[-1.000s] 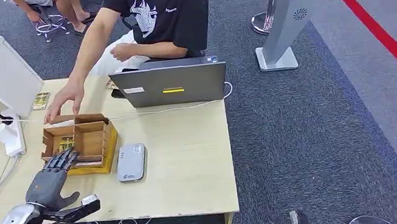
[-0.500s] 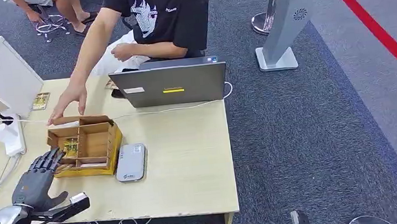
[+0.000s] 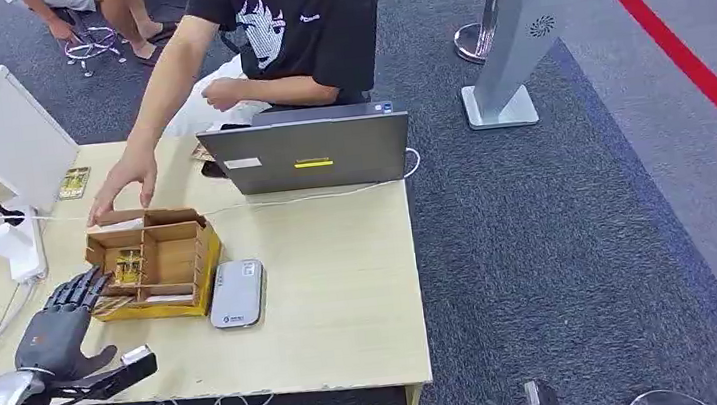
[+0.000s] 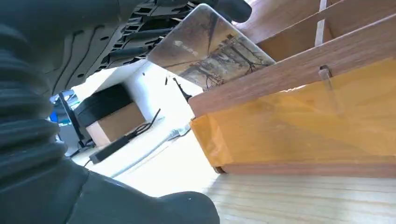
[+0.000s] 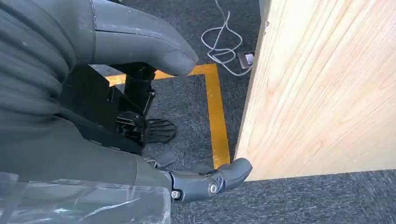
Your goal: Pass the card to the sensor for recognition and then transmit it.
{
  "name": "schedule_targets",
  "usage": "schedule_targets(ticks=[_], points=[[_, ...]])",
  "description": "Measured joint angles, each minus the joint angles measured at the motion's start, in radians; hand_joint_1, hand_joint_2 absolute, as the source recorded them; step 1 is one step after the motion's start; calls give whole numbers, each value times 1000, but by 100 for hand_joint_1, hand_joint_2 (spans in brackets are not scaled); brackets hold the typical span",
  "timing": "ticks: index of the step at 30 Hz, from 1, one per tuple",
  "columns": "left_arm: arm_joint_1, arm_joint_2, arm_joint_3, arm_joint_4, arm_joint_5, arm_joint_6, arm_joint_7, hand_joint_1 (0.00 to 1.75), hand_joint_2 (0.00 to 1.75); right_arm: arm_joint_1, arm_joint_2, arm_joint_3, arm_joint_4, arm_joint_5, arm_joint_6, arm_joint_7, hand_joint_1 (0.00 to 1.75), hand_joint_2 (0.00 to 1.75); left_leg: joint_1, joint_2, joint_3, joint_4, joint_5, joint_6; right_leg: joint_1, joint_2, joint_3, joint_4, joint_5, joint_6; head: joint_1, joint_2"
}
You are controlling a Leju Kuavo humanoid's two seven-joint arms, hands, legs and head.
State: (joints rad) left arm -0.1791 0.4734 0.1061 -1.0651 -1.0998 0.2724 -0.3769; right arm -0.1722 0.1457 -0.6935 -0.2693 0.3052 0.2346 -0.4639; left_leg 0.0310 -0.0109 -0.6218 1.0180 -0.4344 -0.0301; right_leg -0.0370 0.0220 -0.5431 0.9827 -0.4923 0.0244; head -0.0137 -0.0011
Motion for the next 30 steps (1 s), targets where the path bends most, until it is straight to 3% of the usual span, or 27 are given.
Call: schedule_targets(ticks=[22, 30], points=[[-9, -15, 0, 3, -25, 13, 0, 0, 175, 0, 0, 0, 2, 0, 0, 0, 0, 175, 0, 0, 0, 0, 0, 0, 0, 0, 0, 0, 0, 0, 0, 0], [-28, -75, 10, -11, -114, 154, 35, 0, 175, 0, 0, 0, 3, 0, 1, 0, 0, 175, 0, 0, 0, 0, 0, 0, 0, 0, 0, 0, 0, 0, 0, 0]])
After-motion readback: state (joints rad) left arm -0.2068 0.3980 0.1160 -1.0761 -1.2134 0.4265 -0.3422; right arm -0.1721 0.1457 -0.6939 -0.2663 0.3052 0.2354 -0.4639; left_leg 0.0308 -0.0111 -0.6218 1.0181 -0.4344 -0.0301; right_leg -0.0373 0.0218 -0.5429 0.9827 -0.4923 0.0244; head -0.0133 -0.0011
